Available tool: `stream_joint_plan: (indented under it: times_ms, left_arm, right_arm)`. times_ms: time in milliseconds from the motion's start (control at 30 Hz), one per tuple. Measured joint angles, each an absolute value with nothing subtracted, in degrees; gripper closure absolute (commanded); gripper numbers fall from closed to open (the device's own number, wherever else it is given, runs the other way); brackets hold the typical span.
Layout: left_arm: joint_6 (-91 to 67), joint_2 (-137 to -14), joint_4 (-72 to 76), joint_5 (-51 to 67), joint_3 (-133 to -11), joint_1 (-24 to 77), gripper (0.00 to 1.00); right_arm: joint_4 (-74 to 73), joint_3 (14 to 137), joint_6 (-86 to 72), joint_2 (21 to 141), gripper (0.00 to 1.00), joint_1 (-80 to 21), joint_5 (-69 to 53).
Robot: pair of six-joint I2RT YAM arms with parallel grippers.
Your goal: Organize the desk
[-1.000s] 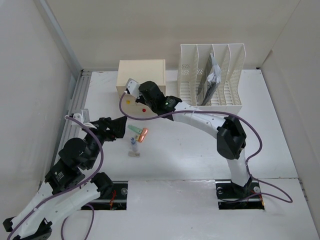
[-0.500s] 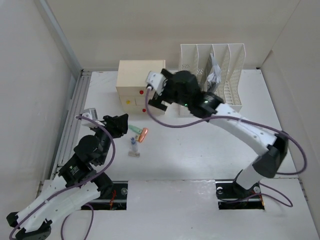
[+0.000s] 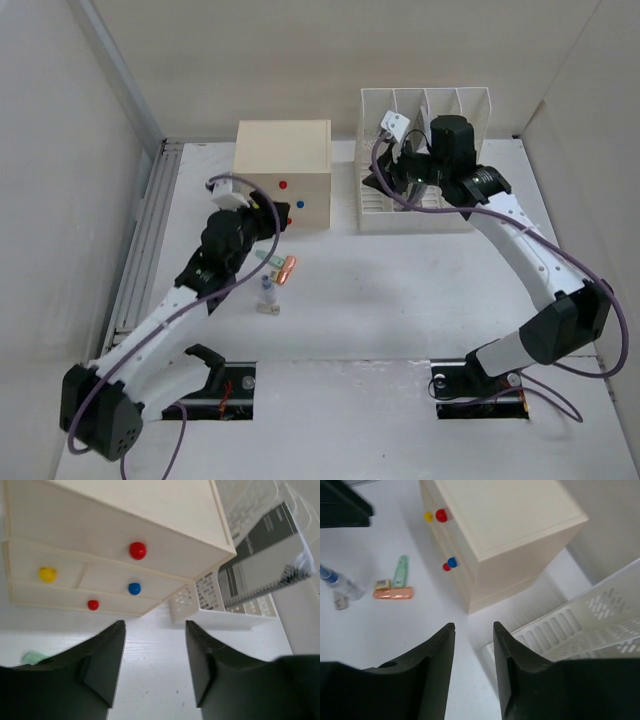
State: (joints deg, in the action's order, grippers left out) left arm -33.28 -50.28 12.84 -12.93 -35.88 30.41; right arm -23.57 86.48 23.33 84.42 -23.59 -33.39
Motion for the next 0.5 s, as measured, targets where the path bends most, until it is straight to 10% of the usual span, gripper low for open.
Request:
stream_joint_plan:
  times_ms: [233, 500]
  left_arm:
    - [-32.29, -63.88, 17.61, 13.72, -48.53, 17.76, 0.35]
    - [-36.49, -53.34, 26.35, 24.93, -34.76, 9.67, 0.47]
  right_arm:
    - [-23.09, 83.37, 21.80, 80.64, 0.52, -21.02, -39.00]
    - [-21.39, 82.24, 20.75, 77.78, 0.52, -20.97, -41.98]
